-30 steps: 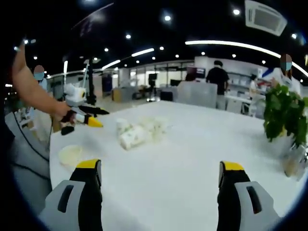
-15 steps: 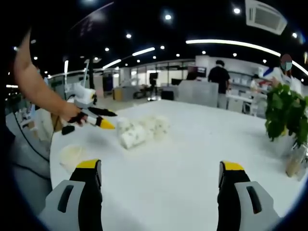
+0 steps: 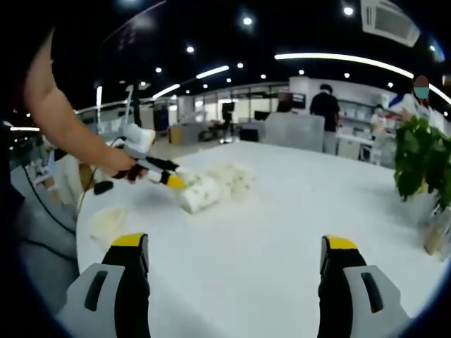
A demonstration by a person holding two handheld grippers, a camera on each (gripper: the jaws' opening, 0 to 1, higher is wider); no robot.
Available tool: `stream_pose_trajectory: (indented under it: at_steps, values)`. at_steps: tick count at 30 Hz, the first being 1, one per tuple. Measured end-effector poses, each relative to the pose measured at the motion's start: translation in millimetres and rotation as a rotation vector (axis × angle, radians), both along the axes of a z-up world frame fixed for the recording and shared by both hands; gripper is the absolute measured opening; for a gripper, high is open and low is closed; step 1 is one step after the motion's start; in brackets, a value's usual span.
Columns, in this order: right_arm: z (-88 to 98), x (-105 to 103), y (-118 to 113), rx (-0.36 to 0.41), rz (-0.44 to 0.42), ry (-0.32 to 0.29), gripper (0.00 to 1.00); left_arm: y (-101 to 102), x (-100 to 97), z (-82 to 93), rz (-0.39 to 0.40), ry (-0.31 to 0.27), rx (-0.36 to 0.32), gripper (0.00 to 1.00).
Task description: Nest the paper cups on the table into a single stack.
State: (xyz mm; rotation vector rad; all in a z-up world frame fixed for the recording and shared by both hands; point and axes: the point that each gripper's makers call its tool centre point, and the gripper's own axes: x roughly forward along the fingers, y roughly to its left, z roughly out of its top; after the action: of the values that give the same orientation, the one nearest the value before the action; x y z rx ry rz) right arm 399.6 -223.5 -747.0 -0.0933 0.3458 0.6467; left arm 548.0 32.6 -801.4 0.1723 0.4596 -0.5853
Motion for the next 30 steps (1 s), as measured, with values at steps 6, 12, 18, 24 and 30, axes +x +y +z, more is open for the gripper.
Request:
stream_pose_trajectory:
  at_steps: [6, 12, 18, 24, 30]
  values:
    - [-5.3, -5, 3, 0.003, 0.008, 0.012, 1.00, -4, 1.5, -11.0, 0.003, 0.026, 0.041, 0.44]
    - [-9.0, -9, 4, 0.009, 0.005, 0.023, 1.00, -4, 2.6, -11.5, 0.020, 0.032, 0.024, 0.38]
    - [-7.0, -8, 2, 0.011, -0.002, 0.019, 1.00, -2, 2.8, -9.3, 0.016, 0.031, 0.018, 0.38]
    - [-6.7, -8, 3, 0.010, 0.001, 0.017, 1.00, 0, 0.3, -4.5, 0.020, 0.027, 0.017, 0.38]
    - [-6.6, -9, 5, 0.012, 0.003, 0.019, 1.00, 3, 0.9, 1.2, 0.019, 0.021, 0.017, 0.38]
